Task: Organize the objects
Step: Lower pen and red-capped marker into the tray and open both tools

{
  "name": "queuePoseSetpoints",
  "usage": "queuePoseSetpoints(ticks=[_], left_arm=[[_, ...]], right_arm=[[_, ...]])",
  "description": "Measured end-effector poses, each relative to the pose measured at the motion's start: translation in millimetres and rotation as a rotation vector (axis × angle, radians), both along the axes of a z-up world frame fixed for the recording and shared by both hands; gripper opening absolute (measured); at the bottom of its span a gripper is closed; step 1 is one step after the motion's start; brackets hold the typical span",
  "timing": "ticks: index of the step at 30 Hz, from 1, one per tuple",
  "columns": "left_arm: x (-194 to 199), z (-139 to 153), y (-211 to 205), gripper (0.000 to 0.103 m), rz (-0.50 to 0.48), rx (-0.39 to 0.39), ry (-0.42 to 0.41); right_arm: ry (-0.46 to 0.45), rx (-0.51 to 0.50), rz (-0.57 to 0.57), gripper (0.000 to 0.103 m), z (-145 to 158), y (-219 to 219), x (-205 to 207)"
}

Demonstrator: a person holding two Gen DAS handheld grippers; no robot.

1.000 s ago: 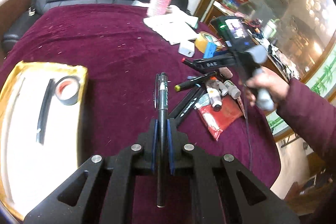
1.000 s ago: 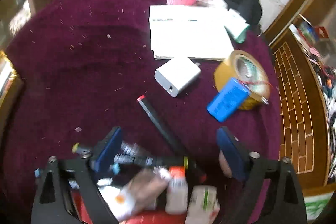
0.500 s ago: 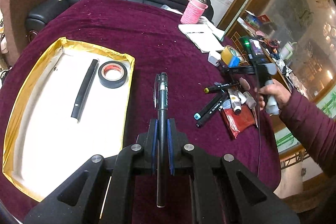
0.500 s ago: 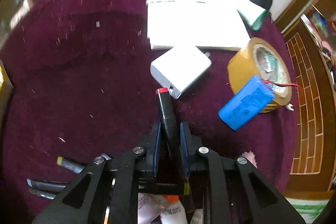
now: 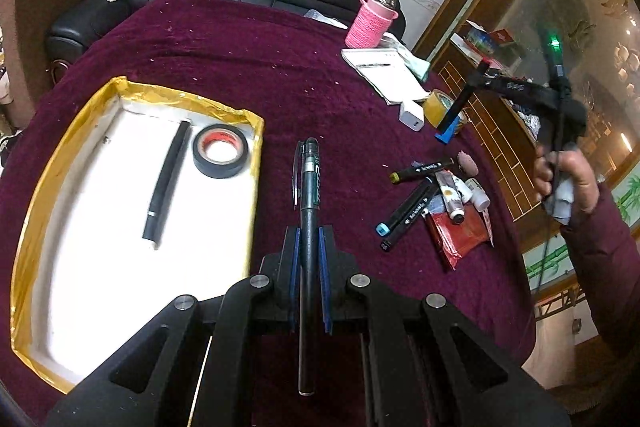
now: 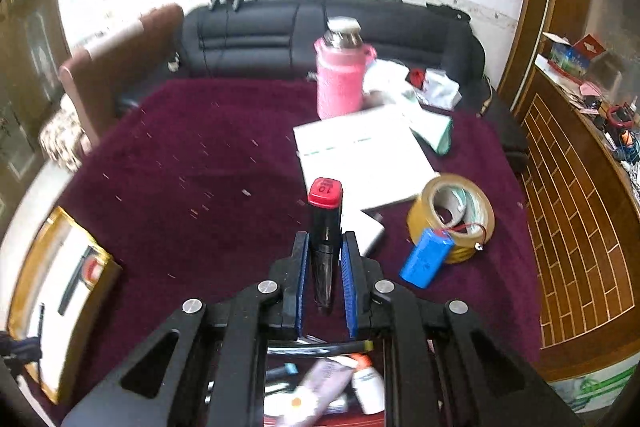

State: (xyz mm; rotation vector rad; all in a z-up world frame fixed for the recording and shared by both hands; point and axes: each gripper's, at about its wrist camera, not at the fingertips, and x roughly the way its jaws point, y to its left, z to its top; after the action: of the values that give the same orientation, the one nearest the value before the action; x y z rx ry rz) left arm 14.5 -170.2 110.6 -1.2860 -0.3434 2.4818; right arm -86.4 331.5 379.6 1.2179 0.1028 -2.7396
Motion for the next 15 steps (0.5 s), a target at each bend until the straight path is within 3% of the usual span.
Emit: queuePoseSetpoints(ticks=[8, 15], left_arm=[[-15, -2, -53, 0.007, 0.063, -0.029, -0.008], [-47, -13, -94, 0.007, 0.071, -0.109, -0.029]], right_arm=[[-0.063, -0.207, 0.106, 0.014, 31, -54, 27], [-0.233, -0.394, 0.205, 0.014, -1, -127, 40]])
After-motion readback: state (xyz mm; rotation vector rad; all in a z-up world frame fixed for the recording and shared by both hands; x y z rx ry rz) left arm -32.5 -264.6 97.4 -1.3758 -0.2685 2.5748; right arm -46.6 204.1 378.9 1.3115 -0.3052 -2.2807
